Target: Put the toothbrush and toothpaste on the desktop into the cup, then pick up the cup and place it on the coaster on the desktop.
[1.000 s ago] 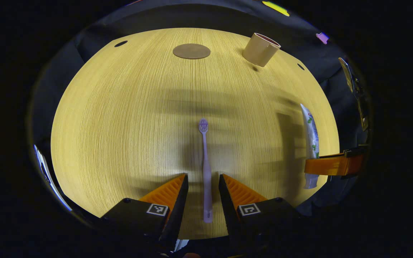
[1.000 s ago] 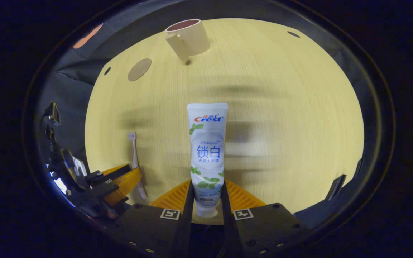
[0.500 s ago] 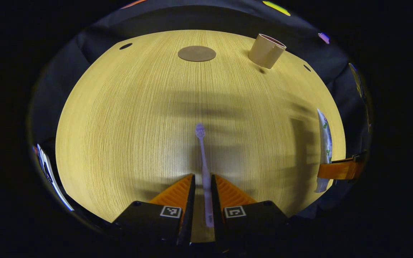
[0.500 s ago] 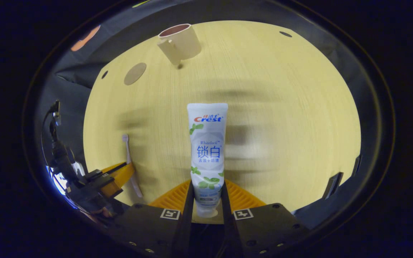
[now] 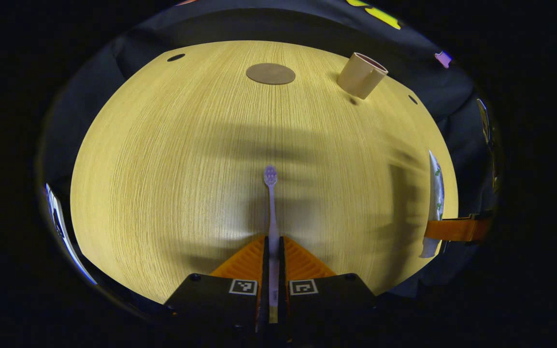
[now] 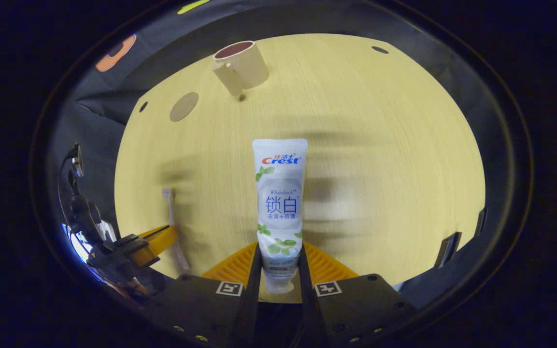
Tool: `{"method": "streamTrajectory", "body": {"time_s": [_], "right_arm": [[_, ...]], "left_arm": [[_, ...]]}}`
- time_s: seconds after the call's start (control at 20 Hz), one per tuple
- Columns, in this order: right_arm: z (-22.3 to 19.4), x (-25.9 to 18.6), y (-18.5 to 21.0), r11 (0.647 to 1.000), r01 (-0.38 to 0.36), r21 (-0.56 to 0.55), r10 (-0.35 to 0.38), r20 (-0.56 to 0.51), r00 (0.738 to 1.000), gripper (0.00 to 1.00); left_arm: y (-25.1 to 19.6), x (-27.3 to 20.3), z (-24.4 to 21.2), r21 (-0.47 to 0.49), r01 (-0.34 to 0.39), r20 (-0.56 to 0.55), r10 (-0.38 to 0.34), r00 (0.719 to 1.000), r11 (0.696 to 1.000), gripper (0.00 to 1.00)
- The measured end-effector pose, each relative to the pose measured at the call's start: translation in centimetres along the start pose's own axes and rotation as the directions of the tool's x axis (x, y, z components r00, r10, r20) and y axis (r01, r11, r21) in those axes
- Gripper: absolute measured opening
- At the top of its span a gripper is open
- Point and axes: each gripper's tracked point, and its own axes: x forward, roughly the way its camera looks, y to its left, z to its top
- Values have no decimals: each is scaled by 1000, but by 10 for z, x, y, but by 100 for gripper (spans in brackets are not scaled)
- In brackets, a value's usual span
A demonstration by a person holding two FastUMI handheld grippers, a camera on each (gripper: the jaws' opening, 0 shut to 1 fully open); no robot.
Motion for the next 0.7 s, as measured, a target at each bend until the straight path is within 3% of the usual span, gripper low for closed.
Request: {"method": "streamTrajectory", "body": {"time_s": [0.3,0.35,0.45,0.6,0.7], "right_arm": [[48,-29,13,1000,-19,-23,22,135,991,38],[63,-35,18,999,-32,-29,37,172,984,38],[94,-45,31,997,-63,-45,72,233,970,38],[144,-63,48,993,-76,-91,102,339,935,38],[179,-76,65,987,-91,-129,137,422,896,38]], "left_arm": [[18,-47,85,7,2,107,-3,994,1000,9],[-18,-37,3,7,1,128,-2,992,1000,9],[11,-59,91,14,-9,177,6,984,1000,9],[16,-82,116,33,-35,253,25,967,999,10],[9,-93,128,14,-7,291,3,957,1000,9]]}}
